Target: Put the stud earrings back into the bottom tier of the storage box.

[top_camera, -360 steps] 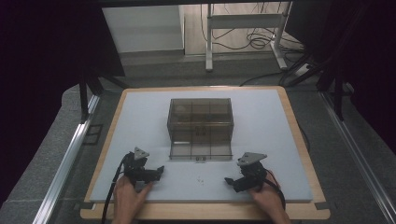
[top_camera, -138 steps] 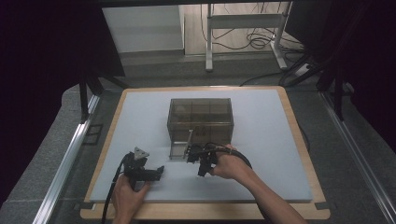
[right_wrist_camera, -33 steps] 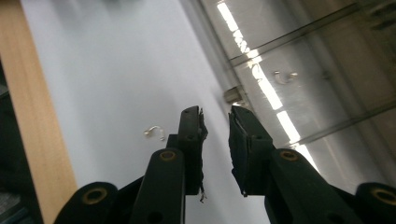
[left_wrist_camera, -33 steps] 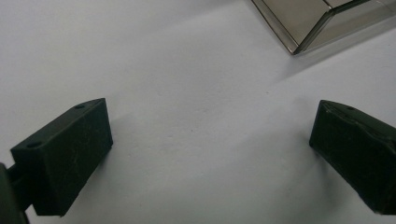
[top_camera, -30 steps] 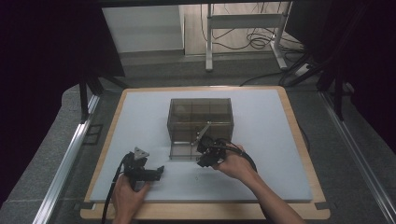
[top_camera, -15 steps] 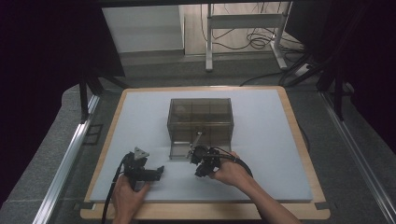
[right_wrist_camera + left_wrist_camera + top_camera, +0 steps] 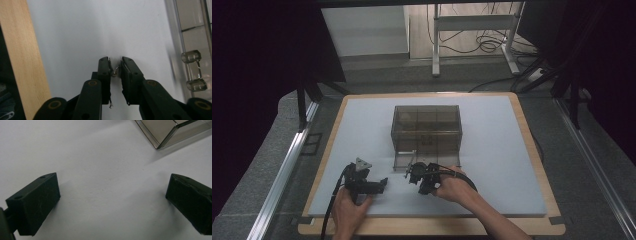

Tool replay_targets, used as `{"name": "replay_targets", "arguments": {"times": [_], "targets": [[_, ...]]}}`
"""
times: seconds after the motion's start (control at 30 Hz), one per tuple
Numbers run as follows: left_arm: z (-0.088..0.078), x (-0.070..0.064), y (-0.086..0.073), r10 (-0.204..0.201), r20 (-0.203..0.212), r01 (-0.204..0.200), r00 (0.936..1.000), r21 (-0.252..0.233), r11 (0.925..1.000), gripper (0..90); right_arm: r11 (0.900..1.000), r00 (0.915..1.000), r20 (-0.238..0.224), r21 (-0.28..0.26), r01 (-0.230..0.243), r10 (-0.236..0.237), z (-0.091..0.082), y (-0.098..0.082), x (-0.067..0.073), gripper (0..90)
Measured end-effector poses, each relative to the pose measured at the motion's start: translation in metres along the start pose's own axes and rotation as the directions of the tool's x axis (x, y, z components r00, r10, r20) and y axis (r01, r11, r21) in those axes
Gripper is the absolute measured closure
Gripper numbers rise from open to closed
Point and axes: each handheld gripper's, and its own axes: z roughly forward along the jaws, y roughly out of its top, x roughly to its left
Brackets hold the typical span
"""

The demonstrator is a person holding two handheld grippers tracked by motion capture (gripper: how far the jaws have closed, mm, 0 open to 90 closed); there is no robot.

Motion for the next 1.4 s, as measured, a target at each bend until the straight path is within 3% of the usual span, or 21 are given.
{"name": "replay_targets", "arguments": {"times": [0.13, 0.5, 0.93, 1.4], "targets": [[0.000, 0.000, 0.000, 0.000, 0.000, 0.000, 1.0000, 0.000, 1.0000, 0.0, 1.000, 0.9999, 0.004, 0.027, 0.015, -0.015, 0.001, 0.004, 0.002, 84.6], [0.000, 0.000, 0.000, 0.000, 0.000, 0.000, 1.0000, 0.000, 1.0000, 0.0, 0.998, 0.9984, -0.053, 0.055, -0.017, 0.020, 0.001, 0.008, -0.007, 85.3], [0.000, 0.000, 0.000, 0.004, 0.000, -0.004, 1.0000, 0.002, 1.0000, 0.0, 0.998, 0.9978, -0.058, 0.055, -0.030, 0.033, -0.013, 0.006, -0.017, 85.2], [0.000, 0.000, 0.000, 0.003, 0.000, -0.003, 1.0000, 0.001, 1.0000, 0.0, 0.994, 0.9933, -0.056, -0.043, -0.103, 0.101, -0.034, -0.007, -0.039, 85.1]]}}
